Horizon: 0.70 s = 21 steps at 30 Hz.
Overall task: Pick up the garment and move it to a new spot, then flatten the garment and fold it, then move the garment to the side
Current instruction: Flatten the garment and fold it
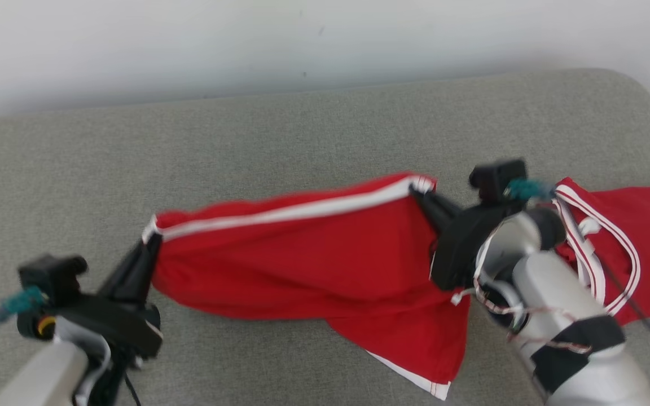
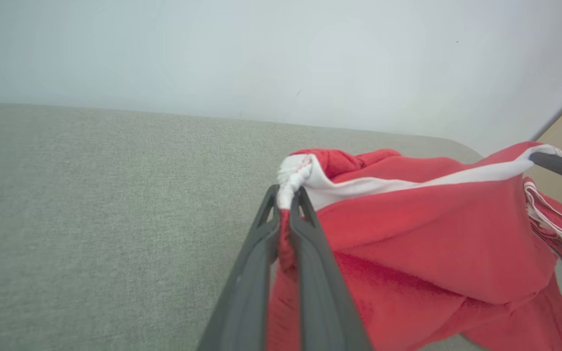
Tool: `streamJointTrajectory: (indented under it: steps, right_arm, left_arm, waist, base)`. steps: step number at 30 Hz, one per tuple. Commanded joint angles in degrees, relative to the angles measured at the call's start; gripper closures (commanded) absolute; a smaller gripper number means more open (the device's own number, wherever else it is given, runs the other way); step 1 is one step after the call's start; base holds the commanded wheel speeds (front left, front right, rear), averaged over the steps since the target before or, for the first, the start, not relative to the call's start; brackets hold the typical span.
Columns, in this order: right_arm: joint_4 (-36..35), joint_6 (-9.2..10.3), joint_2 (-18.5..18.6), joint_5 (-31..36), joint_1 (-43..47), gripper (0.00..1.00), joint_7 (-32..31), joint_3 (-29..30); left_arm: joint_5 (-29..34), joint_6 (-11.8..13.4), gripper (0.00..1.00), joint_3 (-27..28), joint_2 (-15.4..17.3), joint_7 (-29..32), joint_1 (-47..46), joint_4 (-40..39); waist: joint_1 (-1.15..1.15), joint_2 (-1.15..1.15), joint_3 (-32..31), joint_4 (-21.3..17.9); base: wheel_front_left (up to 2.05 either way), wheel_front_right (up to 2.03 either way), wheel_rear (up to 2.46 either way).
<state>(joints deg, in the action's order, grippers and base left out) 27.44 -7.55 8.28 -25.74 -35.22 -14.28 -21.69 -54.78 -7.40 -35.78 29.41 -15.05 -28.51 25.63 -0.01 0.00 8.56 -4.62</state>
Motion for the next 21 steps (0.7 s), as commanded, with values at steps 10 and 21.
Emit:
streamJointTrajectory:
  steps: [10,21]
  right_arm:
    - [-7.14,0.16,2.44,1.12,-10.43,1.00,-4.96,3.10]
    - [-6.82,0.16,-3.02,-0.83,-27.47,1.00,-4.64,7.11]
  left_arm:
    - [-13.65,0.00,1.00,6.52,4.82,4.14,-11.24,-10.69]
    - [-20.13,3.61,1.00,13.88,6.75,9.87,-27.35,-14.18]
  waist:
    - [0.01,0.00,5.01,-2.58]
    - [0.01,0.00,17.96,-7.06]
  base:
    - [0.00,0.00,0.00]
    - [0.00,0.00,0.00]
